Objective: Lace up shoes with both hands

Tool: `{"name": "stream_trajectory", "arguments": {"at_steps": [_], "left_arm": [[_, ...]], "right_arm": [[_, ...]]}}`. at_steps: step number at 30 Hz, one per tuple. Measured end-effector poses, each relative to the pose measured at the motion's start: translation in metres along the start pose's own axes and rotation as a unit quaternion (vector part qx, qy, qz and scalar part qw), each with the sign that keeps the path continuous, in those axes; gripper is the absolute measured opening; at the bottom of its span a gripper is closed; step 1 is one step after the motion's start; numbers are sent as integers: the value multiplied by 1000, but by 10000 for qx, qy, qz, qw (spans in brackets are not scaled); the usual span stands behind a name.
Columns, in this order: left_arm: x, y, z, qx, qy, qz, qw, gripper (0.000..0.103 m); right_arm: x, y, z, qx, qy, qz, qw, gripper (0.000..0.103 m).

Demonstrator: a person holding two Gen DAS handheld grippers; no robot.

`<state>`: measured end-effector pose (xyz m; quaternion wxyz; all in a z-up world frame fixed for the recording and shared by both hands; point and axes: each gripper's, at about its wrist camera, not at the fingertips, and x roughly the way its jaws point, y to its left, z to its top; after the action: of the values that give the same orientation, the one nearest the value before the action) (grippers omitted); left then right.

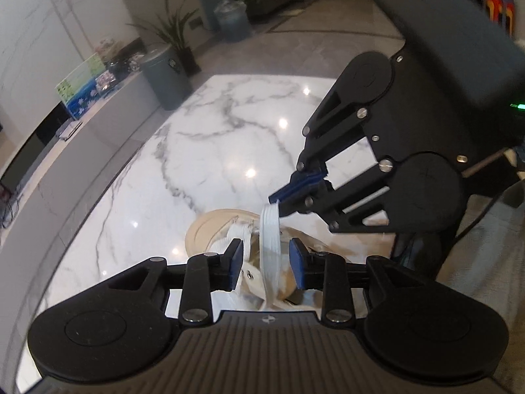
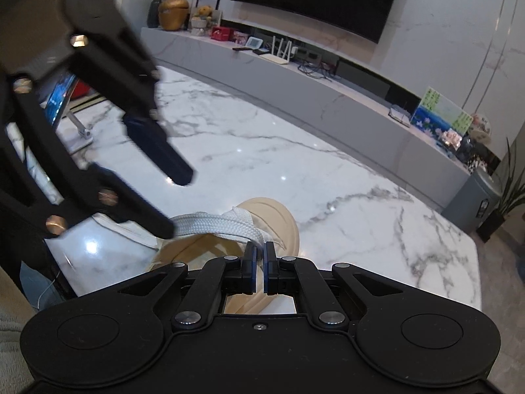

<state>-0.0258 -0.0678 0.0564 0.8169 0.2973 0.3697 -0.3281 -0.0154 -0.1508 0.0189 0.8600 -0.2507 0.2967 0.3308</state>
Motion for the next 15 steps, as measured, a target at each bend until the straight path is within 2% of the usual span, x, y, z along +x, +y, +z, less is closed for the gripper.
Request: {"name": "stream_trajectory", "arguments": {"at_steps": [5, 15], "left_arm": [[19, -6, 7, 216, 153, -162, 9995, 29], [40, -8, 13, 455, 316, -227, 9982, 29]], "right_arm": [[-3, 9, -3, -427, -1, -76, 9991, 2], [1, 28, -8, -1162, 45, -221, 9930, 2]]}}
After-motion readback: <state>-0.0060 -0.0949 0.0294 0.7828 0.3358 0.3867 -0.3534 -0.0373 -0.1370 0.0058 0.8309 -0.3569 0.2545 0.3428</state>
